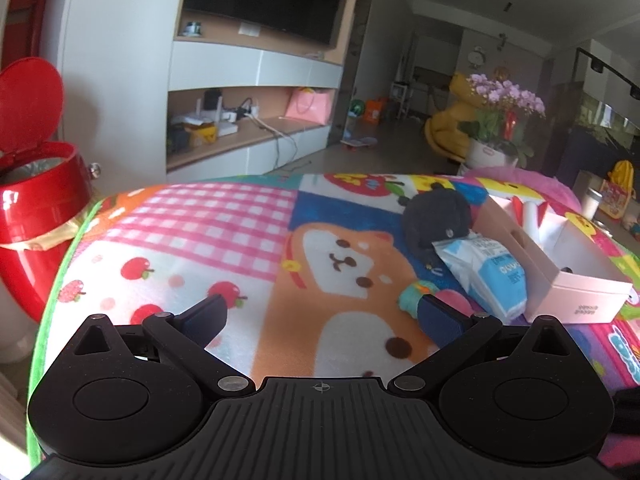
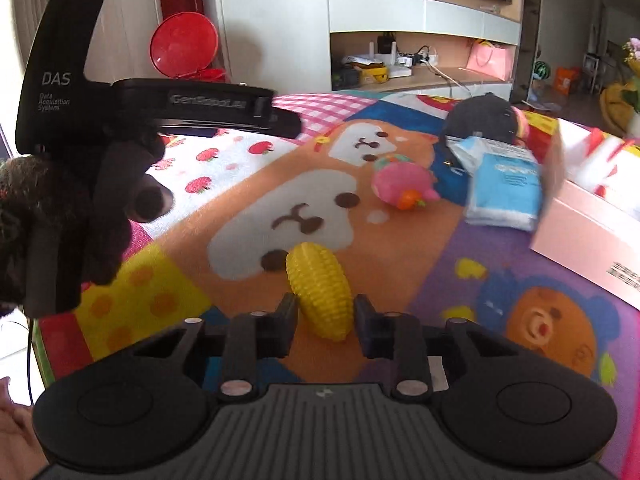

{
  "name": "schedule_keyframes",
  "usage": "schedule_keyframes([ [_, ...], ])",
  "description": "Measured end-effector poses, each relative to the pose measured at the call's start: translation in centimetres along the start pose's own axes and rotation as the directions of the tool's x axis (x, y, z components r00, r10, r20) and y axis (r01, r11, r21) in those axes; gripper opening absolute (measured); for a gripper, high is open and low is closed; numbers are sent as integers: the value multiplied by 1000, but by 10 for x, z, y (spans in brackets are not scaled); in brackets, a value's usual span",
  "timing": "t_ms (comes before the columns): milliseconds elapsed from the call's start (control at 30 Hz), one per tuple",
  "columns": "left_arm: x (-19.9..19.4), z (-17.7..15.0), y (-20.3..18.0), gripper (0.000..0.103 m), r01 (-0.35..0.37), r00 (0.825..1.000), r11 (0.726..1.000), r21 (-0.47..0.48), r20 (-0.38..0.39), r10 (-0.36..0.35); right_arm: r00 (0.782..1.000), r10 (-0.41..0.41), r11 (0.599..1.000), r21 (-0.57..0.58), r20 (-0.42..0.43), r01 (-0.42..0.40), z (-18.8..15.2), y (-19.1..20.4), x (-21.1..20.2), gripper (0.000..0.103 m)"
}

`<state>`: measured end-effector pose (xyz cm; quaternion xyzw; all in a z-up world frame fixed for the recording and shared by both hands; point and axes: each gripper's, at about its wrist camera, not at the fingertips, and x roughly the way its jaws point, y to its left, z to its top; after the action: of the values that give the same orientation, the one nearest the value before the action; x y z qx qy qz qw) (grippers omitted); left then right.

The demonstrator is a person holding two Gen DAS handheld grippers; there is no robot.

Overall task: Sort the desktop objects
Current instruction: 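Reach the right tool to the yellow corn toy and close on it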

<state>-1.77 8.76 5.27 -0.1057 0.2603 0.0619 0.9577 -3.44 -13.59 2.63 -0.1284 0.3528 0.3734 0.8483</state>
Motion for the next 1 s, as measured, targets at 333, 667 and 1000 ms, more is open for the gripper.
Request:
schedule_keyframes([
  [333,21,-21,-70,103,190,979,966,175,-110,-172,941,-336,942,10,25,336,-25,-79,-27,46],
  [667,32,-27,-80,103,186,977,959,215,-145,-157,891,-453,875,206,23,439,-42,-115,-30,60],
  [1000,30,-25,-76,103,169,980,966,198,-139,-143,803,-596,794,145,-12,591,-29,-127,-10,45],
])
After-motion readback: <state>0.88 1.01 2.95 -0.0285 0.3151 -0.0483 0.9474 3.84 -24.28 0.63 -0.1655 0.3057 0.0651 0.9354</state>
